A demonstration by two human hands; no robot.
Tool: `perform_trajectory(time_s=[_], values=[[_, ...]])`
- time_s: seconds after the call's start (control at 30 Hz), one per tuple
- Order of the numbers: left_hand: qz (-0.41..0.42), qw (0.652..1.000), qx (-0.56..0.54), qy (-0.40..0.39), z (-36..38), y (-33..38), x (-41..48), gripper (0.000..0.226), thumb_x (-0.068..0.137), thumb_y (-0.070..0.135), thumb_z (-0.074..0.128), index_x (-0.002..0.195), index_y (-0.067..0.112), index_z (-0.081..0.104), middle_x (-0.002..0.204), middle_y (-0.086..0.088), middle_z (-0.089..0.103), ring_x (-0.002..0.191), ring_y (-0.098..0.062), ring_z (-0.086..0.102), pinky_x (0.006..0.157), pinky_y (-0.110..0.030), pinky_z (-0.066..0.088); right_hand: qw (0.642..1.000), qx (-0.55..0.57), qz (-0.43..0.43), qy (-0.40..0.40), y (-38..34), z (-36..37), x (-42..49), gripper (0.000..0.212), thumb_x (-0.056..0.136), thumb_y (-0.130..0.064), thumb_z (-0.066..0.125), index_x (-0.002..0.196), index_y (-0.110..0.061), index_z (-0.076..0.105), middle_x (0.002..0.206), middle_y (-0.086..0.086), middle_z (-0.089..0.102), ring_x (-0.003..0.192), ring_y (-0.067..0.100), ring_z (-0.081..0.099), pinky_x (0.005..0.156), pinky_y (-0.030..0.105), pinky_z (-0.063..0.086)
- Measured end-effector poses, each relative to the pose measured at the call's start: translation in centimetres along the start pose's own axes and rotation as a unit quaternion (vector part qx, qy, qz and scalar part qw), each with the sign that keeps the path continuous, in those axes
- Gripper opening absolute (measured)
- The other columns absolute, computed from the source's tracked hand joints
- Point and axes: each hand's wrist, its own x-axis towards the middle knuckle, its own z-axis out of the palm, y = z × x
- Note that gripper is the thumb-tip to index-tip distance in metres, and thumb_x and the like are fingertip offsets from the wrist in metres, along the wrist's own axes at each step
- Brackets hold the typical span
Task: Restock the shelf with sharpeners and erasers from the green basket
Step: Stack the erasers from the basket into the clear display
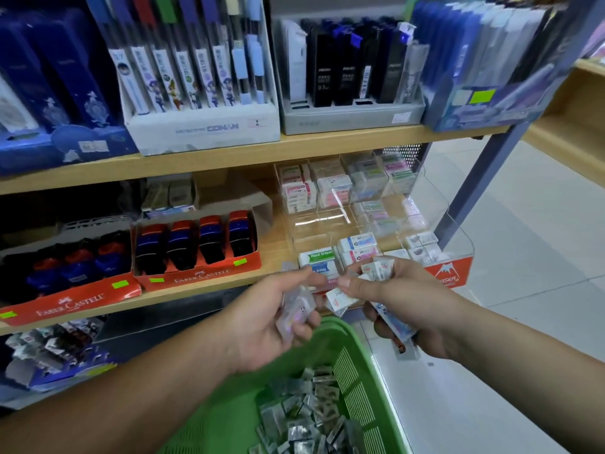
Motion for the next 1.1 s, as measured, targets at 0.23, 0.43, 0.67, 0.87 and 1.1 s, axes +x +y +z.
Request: perform_trajectory(time_s=[0.23, 0.43, 0.67, 0.87, 1.1], values=[[0.019, 0.987, 0.159, 0.022, 1.0, 0.2, 0.2, 0.067, 0.081, 0.080, 0.056, 0.085, 0.014, 0.067, 0.074, -0.001, 0.057, 0.055, -0.014, 0.047, 0.047, -0.024, 0.032, 0.999, -0.009, -0.017, 0.035, -0.2, -1.6, 0.5, 0.028, 0.087, -0.020, 0.084, 0.107, -0.005, 0.072, 0.067, 0.007, 0.064, 0.052, 0.018, 0.050, 0.045, 0.026, 0.035], [0.177, 0.940, 0.272, 0.103, 2.9, 0.0, 0.3, 0.045, 0.077, 0.058, 0.080, 0.079, 0.014, 0.069, 0.063, -0.002, 0.054, 0.052, -0.017, 0.044, 0.044, -0.024, 0.029, 0.999, 0.009, -0.027, 0.037, -0.9, -2.7, 0.3, 0.042, 0.080, -0.027, 0.089, 0.110, -0.006, 0.069, 0.066, 0.001, 0.064, 0.053, 0.017, 0.049, 0.046, 0.027, 0.037], [0.280, 0.909, 0.304, 0.047, 5.6, 2.1, 1.1, 0.027, 0.076, 0.015, 0.089, 0.093, 0.002, 0.072, 0.055, 0.010, 0.062, 0.042, 0.001, 0.051, 0.043, -0.011, 0.039, 0.995, 0.067, -0.044, 0.056, -1.9, -4.8, 0.3, 0.042, 0.079, -0.026, 0.090, 0.111, -0.010, 0.068, 0.069, 0.005, 0.064, 0.054, 0.018, 0.053, 0.045, 0.026, 0.044], [0.297, 0.895, 0.332, 0.025, 8.4, 2.8, 2.9, 0.031, 0.070, 0.028, 0.091, 0.099, 0.031, 0.079, 0.083, 0.004, 0.073, 0.058, -0.007, 0.059, 0.055, -0.024, 0.050, 0.987, 0.140, -0.054, -0.057, -2.5, -8.2, -0.4, 0.012, 0.076, -0.014, 0.080, 0.088, -0.018, 0.081, 0.081, 0.009, 0.072, 0.062, 0.017, 0.060, 0.040, 0.019, 0.037], [0.278, 0.904, 0.326, -0.002, 10.9, 3.2, 4.6, 0.025, 0.086, 0.014, 0.080, 0.111, 0.017, 0.075, 0.053, 0.008, 0.062, 0.041, -0.005, 0.049, 0.040, -0.018, 0.040, 0.985, 0.147, -0.085, -0.035, -1.9, -11.4, -0.7, 0.028, 0.092, 0.012, 0.060, 0.104, -0.004, 0.079, 0.092, 0.020, 0.075, 0.065, 0.021, 0.065, 0.044, 0.022, 0.038]])
